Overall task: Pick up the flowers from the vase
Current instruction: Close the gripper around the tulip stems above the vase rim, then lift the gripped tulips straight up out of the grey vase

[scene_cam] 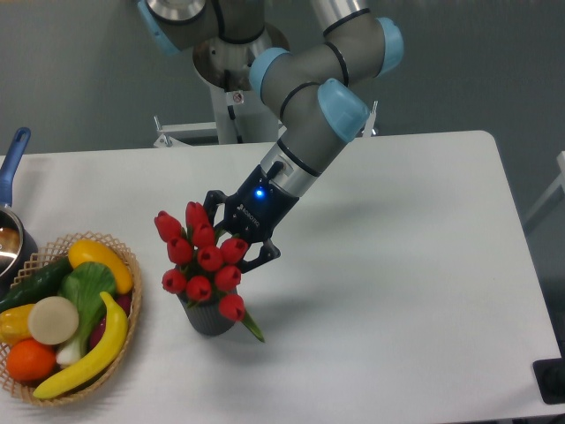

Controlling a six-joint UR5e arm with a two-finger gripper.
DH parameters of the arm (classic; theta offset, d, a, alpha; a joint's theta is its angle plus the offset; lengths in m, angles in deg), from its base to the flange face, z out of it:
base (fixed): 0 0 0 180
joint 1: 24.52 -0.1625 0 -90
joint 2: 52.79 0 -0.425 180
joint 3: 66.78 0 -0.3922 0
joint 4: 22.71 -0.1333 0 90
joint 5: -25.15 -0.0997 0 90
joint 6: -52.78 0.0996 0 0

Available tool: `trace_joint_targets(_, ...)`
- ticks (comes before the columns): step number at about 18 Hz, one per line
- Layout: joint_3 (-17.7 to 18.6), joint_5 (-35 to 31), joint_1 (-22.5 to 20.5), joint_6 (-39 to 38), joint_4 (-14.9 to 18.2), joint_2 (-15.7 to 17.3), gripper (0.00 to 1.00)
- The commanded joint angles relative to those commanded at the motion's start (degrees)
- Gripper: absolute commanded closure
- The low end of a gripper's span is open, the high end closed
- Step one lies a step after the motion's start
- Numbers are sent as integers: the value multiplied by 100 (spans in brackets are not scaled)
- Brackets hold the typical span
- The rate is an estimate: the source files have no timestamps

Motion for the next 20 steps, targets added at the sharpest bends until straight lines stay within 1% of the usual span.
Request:
trace_joint_targets(3, 26, 0, 9, 0, 0, 35, 57)
trace_joint_targets(7, 70, 17, 9, -17, 0, 88, 65)
trace_joint_targets(12, 62, 61, 0, -61, -9, 123, 65)
trace_joint_targets(20, 44, 360, -35, -272, 0, 404, 65)
